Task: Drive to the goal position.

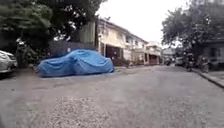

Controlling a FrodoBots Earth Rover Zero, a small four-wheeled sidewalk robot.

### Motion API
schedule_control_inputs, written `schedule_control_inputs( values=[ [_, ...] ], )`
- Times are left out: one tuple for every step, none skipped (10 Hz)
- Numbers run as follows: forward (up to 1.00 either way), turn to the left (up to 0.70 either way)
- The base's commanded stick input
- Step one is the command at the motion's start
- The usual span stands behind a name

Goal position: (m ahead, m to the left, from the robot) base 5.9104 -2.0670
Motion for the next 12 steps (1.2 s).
schedule_control_inputs(
  values=[
    [0.00, -0.45],
    [0.00, -0.45],
    [0.00, -0.45],
    [0.00, -0.45],
    [0.00, -0.45],
    [0.00, -0.45],
    [0.00, -0.45],
    [0.00, -0.45],
    [0.00, -0.45],
    [0.00, -0.45],
    [0.00, -0.45],
    [0.00, -0.45]
  ],
)
